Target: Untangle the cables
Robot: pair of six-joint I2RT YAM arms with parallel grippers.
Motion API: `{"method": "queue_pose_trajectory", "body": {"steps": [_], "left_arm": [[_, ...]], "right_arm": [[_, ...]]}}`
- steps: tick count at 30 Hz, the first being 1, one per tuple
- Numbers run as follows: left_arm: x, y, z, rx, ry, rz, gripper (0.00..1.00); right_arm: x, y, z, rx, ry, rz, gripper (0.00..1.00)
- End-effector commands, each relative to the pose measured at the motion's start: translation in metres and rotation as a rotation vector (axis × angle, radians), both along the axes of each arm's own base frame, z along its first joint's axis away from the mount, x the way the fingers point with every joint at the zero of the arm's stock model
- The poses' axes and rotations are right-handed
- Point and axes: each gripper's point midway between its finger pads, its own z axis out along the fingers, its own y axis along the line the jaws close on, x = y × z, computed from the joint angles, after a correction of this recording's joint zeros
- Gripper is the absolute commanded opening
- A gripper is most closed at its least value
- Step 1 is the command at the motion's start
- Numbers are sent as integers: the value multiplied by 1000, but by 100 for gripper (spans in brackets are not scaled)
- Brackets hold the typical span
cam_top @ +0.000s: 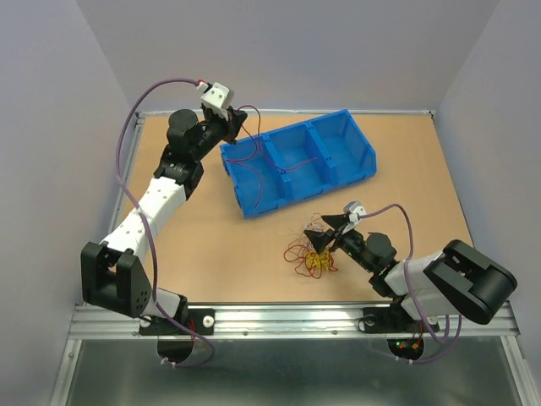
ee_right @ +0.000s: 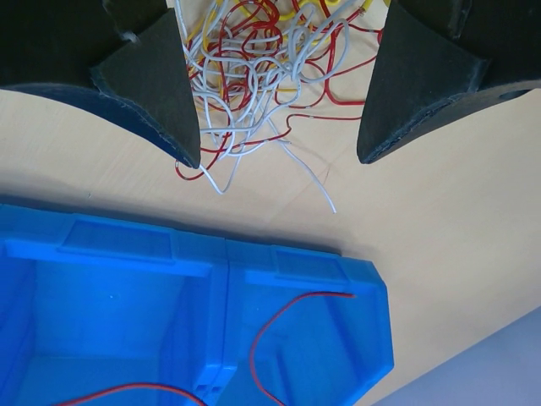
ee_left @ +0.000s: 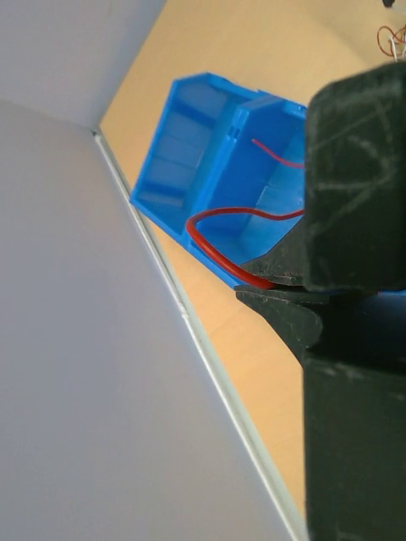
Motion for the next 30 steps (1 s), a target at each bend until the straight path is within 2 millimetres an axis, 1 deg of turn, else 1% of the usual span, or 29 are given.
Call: {"method": "queue_pose_trajectory", "body": {"steps": [1, 3, 4, 6, 7, 8, 9, 10, 11, 12, 13, 14, 15, 16, 20, 21, 23, 24, 27, 29, 30], "left_arm": [[15, 4, 16, 0, -105, 35, 0], [22, 6, 15, 2, -94, 47, 0], [27, 13, 15, -5, -85, 63, 0], [29, 23, 22, -22, -90, 84, 0], [28, 29, 25, -31, -94, 96, 0], [29, 37, 23, -41, -88, 113, 0], [28, 42, 22, -51, -87, 119, 0], [26, 52, 30, -79, -109, 134, 0], [23, 56, 31, -111, -107, 125, 0], [8, 49, 20, -116, -96, 27, 0], [0, 52, 19, -133, -113, -24, 0], [-7, 62, 34, -159, -197, -53, 0], [-13, 61, 26, -176, -177, -87, 0], [-20, 57, 28, -162, -184, -128, 0], [-25, 49, 18, -123, -166, -193, 0], [-25, 49, 13, -127, -157, -194, 0], [-25, 51, 12, -129, -165, -182, 0], [-24, 52, 8, -128, -166, -175, 0], [-24, 56, 8, -130, -175, -158, 0], [-24, 63, 12, -141, -187, -131, 0], [-25, 66, 8, -149, -182, -117, 0]], "right_arm": [[-3, -6, 56, 137, -193, -17, 80], [-4, -7, 57, 139, -196, -20, 80], [-4, -8, 57, 139, -196, -20, 80], [-5, -8, 57, 138, -196, -19, 80], [-5, -8, 57, 137, -197, -20, 80], [-5, -8, 57, 140, -197, -19, 80], [-5, -8, 58, 140, -198, -19, 80], [-5, -8, 57, 141, -194, -20, 80], [-5, -8, 57, 143, -194, -19, 80], [-5, -8, 57, 142, -193, -19, 80], [-5, -8, 56, 143, -189, -19, 80], [-2, -11, 56, 145, -188, -43, 80], [-1, -12, 56, 144, -186, -50, 80], [-1, -13, 55, 143, -185, -53, 80], [0, -11, 55, 145, -182, -51, 80], [-1, -10, 56, 146, -183, -44, 80], [-1, -9, 55, 146, -181, -41, 80], [-1, -10, 55, 147, -180, -42, 80], [-1, -10, 55, 147, -180, -44, 80], [-1, -10, 56, 149, -180, -45, 80], [-1, -10, 55, 147, -180, -44, 80]]}}
